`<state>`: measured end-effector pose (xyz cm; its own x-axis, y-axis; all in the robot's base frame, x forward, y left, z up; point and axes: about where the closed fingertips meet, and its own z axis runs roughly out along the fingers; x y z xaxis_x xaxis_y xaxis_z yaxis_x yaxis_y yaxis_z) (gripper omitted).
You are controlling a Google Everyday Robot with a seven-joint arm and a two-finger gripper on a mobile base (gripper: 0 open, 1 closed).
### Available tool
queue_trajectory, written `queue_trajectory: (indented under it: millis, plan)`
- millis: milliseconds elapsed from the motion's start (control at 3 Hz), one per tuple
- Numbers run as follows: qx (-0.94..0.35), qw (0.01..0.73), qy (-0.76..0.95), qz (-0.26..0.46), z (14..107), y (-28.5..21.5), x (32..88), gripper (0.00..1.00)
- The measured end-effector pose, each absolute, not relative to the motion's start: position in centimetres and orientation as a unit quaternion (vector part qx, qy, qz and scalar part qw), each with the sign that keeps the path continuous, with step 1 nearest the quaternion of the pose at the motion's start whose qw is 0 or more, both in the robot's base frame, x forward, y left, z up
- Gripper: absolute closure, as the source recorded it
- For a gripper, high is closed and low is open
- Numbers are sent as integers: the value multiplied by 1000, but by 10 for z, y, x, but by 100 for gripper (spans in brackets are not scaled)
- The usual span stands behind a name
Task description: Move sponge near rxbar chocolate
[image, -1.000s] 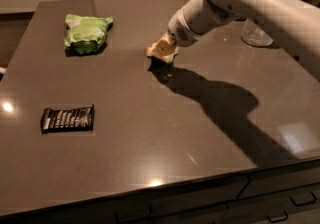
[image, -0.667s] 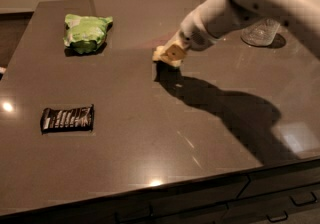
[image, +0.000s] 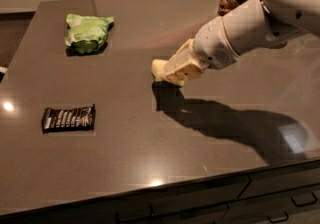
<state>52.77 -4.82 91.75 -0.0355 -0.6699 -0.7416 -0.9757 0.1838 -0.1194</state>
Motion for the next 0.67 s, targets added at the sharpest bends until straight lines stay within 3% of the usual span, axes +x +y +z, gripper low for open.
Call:
queue_trajectory:
  millis: [667]
  plan:
    - [-707,372,545,254,926,19,467,100]
